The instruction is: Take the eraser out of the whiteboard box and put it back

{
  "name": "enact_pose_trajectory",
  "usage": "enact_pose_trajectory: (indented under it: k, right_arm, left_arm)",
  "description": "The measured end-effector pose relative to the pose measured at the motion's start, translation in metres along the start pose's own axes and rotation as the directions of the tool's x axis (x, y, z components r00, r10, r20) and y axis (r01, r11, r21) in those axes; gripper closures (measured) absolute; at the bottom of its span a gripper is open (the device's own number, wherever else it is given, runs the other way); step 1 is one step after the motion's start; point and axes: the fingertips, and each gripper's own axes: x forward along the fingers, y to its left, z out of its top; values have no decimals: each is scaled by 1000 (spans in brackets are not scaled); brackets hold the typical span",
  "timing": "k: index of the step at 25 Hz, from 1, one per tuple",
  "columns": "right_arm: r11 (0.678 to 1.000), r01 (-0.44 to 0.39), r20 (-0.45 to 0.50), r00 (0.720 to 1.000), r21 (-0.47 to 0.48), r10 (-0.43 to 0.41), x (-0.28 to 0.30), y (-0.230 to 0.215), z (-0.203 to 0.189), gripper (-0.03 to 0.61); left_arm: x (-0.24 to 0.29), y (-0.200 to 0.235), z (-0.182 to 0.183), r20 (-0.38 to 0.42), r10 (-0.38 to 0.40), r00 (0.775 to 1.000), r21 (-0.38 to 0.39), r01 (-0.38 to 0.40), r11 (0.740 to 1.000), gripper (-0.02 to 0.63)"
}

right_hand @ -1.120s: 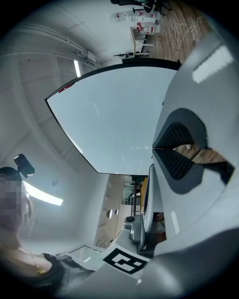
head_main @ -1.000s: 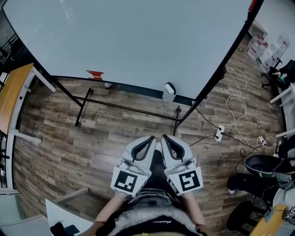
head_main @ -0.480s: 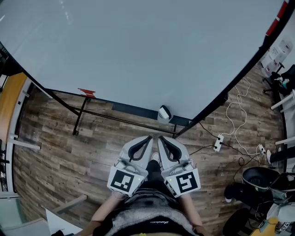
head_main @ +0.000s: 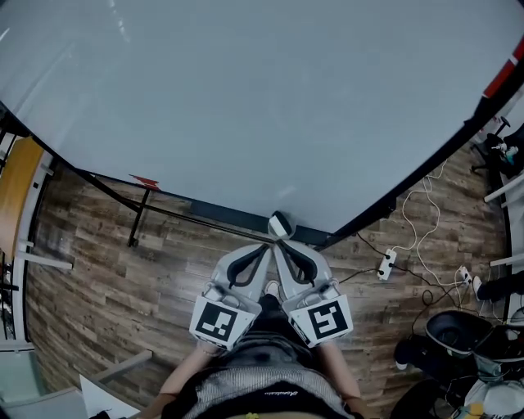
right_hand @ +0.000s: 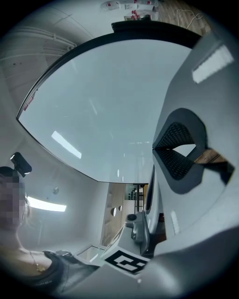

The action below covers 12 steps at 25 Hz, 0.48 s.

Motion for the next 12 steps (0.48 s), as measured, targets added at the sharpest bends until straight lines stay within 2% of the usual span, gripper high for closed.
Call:
enact_pose_trajectory:
  k: [9,12]
  right_arm:
    - [999,-15,-35,999,-41,14,11,-24,-4,575]
    - [1000,4,-55,998,-30,-6,10,-31,-7,575]
  left_arm:
    - [19,11,2,24,35,999,-24,-35,999,612]
    - [24,18,-2,30,35,999,0,-35,999,612]
